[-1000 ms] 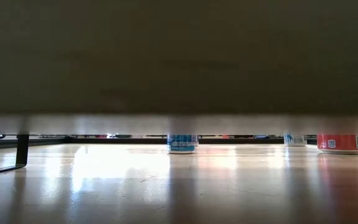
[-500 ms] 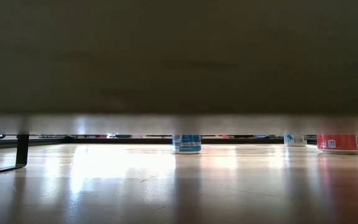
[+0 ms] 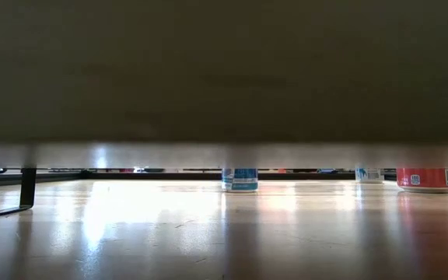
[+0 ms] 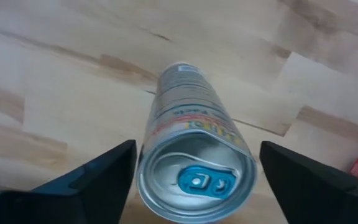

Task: Place canned beverage on shelf
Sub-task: Put the bottom blue soda can on the shelf

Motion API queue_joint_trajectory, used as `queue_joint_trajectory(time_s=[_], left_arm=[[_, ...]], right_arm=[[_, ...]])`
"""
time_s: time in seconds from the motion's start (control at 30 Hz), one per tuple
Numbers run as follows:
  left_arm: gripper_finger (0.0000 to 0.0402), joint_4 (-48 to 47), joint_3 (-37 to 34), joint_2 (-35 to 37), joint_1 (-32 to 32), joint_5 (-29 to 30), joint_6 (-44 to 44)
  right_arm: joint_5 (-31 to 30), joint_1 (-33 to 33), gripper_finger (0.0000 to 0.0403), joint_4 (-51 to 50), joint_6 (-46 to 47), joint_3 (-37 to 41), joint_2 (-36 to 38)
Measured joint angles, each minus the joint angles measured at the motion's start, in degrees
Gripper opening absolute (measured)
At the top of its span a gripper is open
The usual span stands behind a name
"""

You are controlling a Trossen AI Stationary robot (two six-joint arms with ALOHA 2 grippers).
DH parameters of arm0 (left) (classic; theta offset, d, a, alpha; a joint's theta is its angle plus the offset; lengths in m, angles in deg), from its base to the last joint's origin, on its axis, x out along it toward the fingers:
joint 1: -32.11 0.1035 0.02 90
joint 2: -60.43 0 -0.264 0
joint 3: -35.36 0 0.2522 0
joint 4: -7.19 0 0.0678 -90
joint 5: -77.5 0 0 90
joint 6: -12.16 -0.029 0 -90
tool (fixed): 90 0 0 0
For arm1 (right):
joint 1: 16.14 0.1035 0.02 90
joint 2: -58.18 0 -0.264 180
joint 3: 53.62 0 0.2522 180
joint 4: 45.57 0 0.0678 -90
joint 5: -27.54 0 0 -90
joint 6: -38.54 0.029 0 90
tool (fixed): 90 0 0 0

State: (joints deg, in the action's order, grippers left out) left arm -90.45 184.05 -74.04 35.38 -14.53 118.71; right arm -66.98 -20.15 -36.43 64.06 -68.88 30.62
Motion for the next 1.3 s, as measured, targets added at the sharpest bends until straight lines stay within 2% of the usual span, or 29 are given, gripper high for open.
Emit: queue_joint_trajectory(time_s=[0.23,0.4,0.6,0.87,1.3], left_arm=[[0.0379,-0.09,0.02,0.02,-0.09,-0.05,-15.62],[0.0381,-0.11,0.02,0.02,-0.11,0.06,-22.33],[0.0334,-0.04,0.00,0.02,-0.28,0.75,-22.19],[0.0219,-0.20,-0.61,-0.33,-0.55,1.26,-21.71],[0.0218,-0.45,-0.67,-0.16,-2.20,-0.05,-19.28]], right_arm=[[0.00,-0.02,0.0183,0.00,-0.01,0.00,-0.01],[0.00,0.00,0.0183,-0.01,0.00,-0.01,0.01],[-0.02,0.00,0.0183,0.00,0.00,-0.01,-0.01],[-0.02,-0.02,0.0183,0.01,0.00,-0.01,0.01],[-0.01,-0.02,0.0183,-0.01,0.00,0.01,0.01]])
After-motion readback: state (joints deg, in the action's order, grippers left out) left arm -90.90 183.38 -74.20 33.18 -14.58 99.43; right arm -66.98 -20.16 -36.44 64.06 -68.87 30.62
